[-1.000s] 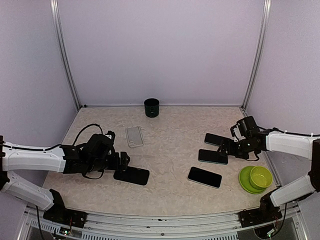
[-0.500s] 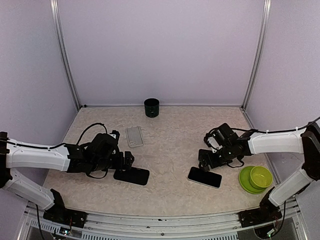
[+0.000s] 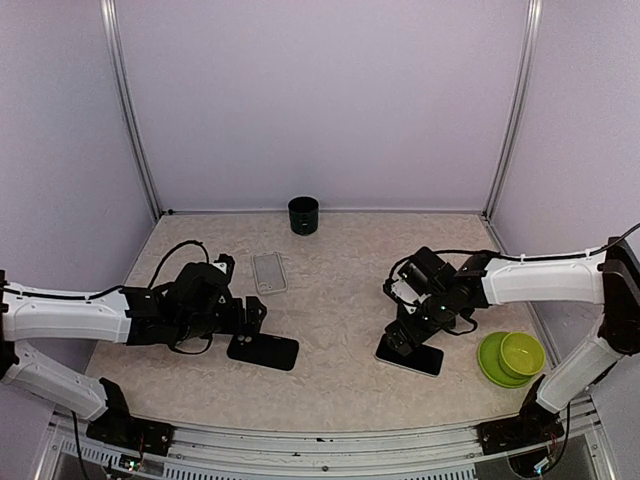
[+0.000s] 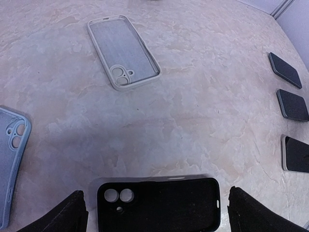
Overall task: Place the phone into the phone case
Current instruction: Pick up the phone at the center of the board.
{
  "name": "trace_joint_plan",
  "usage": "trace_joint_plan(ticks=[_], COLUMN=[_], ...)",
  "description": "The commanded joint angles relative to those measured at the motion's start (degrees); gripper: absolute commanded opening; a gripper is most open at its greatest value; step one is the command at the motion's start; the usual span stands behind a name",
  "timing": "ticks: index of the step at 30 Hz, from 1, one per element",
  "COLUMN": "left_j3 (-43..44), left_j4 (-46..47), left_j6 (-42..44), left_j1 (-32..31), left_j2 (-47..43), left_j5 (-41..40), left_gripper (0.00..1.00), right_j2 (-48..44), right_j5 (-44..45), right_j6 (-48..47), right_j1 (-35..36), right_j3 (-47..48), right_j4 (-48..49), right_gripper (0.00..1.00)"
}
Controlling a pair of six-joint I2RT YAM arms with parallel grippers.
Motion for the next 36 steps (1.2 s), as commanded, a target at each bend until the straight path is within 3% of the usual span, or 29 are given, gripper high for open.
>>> trace_joint_plan(ticks=[1,25,31,36], left_j3=[-0.1,-2.1,-2.2,-2.0], left_j4=[0.0,-0.3,-0.1,0.3], left_j6=[0.6,0.2,-0.6,-0.9], left_j1=[-0.3,-0.4,-0.3,-0.3], left_j2=[-1.9,-4.3,-3.6,-2.3], left_j5=[-1.1,-1.1,-1.4,-0.9], left_gripper=[0.99,0.99,0.99,0.99], right_j2=[-0.4,11.0,12.4,12.4], right_j5=[-0.7,0.2,-0.4,-1.7], right_j6=[-3.9,-8.0,-9.1,-10.3], right_j1=[1.0,3.5,5.0,6.2], right_j3=[2.2,3.8,4.2,3.9], right_j4=[-4.7,-4.3,-3.6,-2.9], right_gripper=[0.99,0.99,0.92,0.79])
